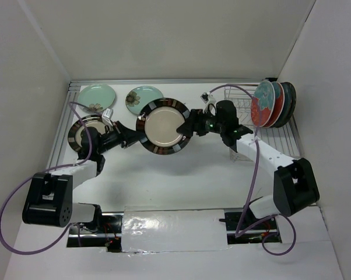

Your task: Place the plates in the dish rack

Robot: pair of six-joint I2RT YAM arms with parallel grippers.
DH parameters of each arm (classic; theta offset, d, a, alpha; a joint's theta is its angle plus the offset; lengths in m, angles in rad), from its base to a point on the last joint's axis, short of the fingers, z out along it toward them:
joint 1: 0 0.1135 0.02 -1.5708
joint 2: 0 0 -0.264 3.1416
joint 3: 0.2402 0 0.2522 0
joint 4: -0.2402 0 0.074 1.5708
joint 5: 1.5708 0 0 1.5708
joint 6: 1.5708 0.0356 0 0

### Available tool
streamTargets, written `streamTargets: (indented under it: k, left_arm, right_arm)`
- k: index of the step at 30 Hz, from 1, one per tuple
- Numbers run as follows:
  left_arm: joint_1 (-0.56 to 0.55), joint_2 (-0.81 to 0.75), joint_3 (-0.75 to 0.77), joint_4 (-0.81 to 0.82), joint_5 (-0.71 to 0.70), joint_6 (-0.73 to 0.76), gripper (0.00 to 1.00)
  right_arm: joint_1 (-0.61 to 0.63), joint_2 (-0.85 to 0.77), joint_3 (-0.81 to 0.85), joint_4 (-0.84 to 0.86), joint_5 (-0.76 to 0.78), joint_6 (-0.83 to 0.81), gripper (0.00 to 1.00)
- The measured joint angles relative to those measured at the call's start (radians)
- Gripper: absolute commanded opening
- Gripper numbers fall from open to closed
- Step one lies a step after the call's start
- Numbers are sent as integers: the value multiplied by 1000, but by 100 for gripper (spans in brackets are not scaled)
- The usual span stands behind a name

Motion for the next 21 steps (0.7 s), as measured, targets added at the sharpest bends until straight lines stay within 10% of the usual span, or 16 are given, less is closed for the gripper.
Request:
streamTargets:
  k: [8, 15, 21]
  left_arm:
    - [-20, 104, 31, 85, 20, -19, 5]
    - [-29, 104, 104, -4, 34, 37, 92]
    - [-44, 14, 285, -504, -84, 302, 100]
  right_arm:
    - [34, 12, 37, 16, -50, 46, 0]
    - [29, 5, 90, -62, -25, 3, 0]
    - [-16, -27, 201, -291, 168, -157, 0]
